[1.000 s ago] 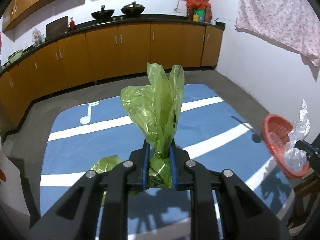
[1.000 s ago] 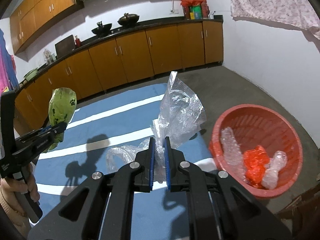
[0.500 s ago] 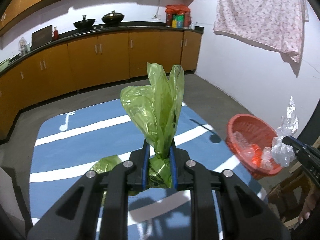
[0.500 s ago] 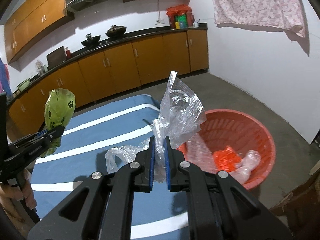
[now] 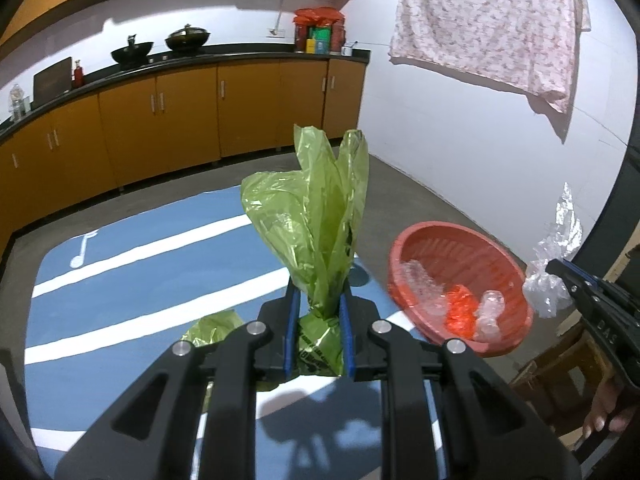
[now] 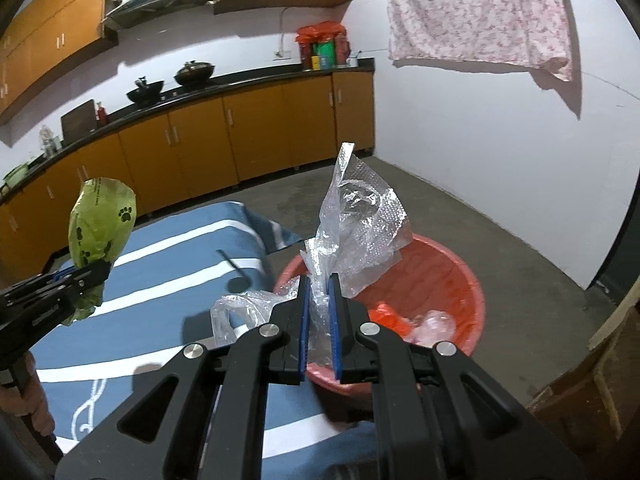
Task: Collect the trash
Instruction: 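Carry the green bag in the left tool and clear bag in the right tool over the basket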
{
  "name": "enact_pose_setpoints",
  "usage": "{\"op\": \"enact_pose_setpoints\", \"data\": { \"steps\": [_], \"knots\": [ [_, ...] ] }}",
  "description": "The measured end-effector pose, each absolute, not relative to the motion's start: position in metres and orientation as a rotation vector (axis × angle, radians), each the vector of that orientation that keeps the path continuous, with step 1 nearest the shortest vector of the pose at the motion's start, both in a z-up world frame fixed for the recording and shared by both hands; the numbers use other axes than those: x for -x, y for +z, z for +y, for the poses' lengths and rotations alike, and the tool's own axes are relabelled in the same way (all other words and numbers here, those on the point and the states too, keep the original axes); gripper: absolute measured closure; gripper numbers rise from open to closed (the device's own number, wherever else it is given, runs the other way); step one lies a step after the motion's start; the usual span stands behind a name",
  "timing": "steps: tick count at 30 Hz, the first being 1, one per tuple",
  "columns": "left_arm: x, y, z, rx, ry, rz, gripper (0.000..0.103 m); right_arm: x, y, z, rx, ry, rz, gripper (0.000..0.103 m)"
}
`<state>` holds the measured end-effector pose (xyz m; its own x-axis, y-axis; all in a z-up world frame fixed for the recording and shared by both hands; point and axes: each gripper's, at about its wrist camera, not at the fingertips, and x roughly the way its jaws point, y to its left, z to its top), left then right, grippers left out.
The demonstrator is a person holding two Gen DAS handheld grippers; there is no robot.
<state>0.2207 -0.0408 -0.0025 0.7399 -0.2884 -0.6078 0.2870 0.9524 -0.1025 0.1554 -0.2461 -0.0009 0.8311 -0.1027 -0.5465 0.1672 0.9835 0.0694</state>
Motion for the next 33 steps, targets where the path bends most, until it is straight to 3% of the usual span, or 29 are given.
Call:
{"op": "enact_pose_setpoints", "data": {
  "steps": [33],
  "knots": [
    [-0.251, -0.046, -0.19, 0.019, -0.63, 0.741, 0.084, -0.19, -0.036, -0.333, -0.2, -0.229, 0.601, 0.094]
  ]
}}
